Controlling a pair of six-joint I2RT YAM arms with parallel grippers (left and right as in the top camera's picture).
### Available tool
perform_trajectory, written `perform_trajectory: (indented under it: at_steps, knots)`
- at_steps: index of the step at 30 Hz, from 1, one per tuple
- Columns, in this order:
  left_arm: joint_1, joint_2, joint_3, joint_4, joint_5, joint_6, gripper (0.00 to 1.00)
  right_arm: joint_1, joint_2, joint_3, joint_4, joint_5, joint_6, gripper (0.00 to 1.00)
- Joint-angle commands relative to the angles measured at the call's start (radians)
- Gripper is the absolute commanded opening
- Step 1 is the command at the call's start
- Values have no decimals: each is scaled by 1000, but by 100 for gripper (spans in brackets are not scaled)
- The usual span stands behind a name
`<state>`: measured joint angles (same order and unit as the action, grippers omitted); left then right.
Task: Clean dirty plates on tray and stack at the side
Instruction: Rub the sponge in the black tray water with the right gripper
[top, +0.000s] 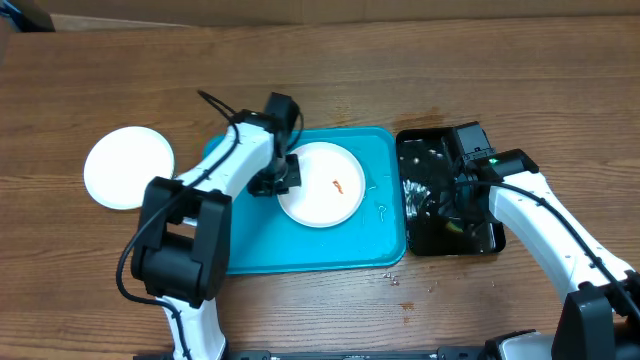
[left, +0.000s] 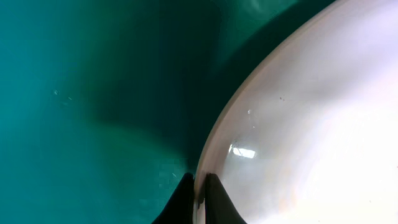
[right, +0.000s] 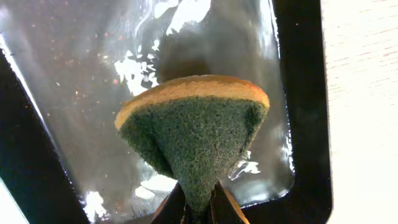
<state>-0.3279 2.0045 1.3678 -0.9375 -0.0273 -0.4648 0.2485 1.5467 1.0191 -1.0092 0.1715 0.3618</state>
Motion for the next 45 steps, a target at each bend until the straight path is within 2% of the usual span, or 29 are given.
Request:
perform_trajectory:
  at_steps: [1,7,15,16,18,19,23,27,32,35,38,41,45]
  knots:
    - [-53,-31,-24,-29,-129,-71,4,-2,-21,16,-8,-8,-3,4]
    - [-85,-61,-26,-79,-217,-101,4,-2,-27,16,-23,-58,-3,4]
    - [-84,-60,-106,-20,-219,-107,4,-3,-27,34,-33,-49,-3,4]
    - [-84,-60,-112,-14,-219,-106,6,-3,-27,51,-50,-49,-3,4]
    - [-84,-60,-117,-6,-219,-103,17,-3,-27,85,-80,-48,-3,4]
    - [-84,-60,-117,-3,-219,-103,26,-3,-27,107,-98,-48,-3,4]
    - [-84,-60,-117,8,-217,-95,35,-3,-27,169,-169,-37,-3,4]
    - [-84,-61,-115,24,-209,-79,35,-3,-27,187,-186,-27,-20,4]
    - [-56,-61,-115,77,-68,45,34,-2,-27,187,-193,-53,-68,4]
    - [-14,-61,-115,88,3,80,34,-2,-27,187,-183,-53,-70,4]
    - [42,-61,-116,97,114,147,37,-2,-27,187,-172,-54,-74,4]
    - [85,-61,-123,107,220,193,39,-2,-27,187,-163,-92,-75,13]
    - [103,-61,-151,130,231,196,36,-3,-27,187,-152,-95,-75,11]
